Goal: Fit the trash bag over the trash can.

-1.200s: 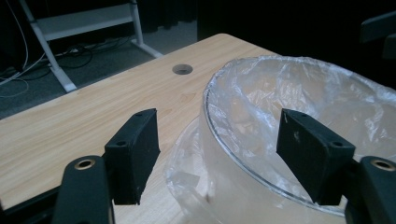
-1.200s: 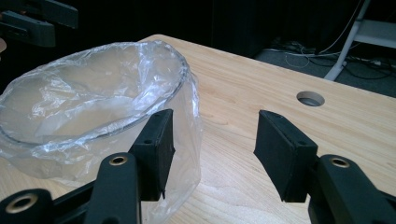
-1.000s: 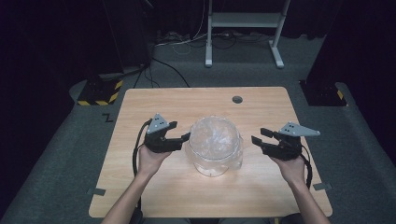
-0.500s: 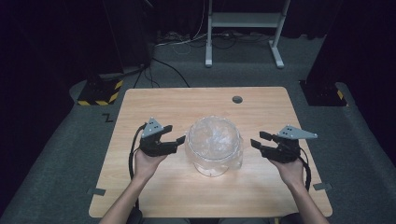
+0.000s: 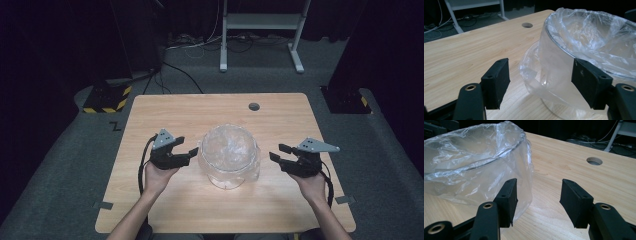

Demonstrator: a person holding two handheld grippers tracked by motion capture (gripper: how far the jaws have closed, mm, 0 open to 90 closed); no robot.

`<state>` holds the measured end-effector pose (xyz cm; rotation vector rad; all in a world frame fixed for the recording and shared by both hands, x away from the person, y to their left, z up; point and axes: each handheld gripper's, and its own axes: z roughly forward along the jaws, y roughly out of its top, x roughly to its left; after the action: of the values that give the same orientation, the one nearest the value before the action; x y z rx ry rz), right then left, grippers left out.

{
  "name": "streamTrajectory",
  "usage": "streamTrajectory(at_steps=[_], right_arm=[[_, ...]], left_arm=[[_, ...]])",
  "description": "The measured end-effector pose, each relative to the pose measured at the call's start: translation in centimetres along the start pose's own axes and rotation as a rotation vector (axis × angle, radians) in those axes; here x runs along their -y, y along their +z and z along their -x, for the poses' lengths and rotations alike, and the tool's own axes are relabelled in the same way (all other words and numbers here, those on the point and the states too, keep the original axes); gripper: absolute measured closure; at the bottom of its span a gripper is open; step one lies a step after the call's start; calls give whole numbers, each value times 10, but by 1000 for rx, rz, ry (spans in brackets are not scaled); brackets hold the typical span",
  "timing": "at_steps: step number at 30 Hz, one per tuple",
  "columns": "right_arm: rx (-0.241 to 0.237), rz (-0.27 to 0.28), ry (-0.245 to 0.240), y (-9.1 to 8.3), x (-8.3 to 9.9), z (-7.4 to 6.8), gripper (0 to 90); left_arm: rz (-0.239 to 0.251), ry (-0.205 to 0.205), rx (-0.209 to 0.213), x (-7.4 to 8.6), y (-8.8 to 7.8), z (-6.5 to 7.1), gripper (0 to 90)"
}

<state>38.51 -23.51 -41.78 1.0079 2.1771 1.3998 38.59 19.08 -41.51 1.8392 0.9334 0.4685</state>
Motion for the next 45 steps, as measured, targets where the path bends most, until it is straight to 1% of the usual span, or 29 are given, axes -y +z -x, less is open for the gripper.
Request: streamTrajectory(at_steps=[4,10,12,13,17,20,24,27,31,33,35,36,45], right_arm=[[-1,-1,6,1,1,1,473],[12,-9,9,4,5,5,474],[22,-8,21,5,8,10,475],[29,-11,27,5,9,12,476],[37,-17,35,6,12,15,477],[51,-24,46,8,15,19,478],[57,-27,53,9,16,22,478],[67,-34,59,11,19,25,478],[72,-40,64,13,20,27,479],[74,-41,69,14,21,29,479],[81,-42,72,16,21,30,480],[82,-43,76,17,21,30,480],[92,-64,87,27,25,35,484]], left_arm=[[-5,-10,-4,2,1,-2,306],[-22,-20,-20,8,5,-8,306],[-25,-28,-30,10,5,-11,306],[-24,-40,-29,10,6,-12,307],[-31,-39,-41,12,8,-15,308],[-30,-68,-49,13,11,-21,309],[-37,-78,-55,14,14,-25,309],[-51,-93,-64,17,17,-29,309],[-64,-96,-72,19,19,-31,310],[-73,-107,-77,20,20,-33,310],[-83,-104,-85,22,22,-36,310],[-86,-113,-86,23,22,-36,311],[-110,-116,-97,26,30,-40,312]])
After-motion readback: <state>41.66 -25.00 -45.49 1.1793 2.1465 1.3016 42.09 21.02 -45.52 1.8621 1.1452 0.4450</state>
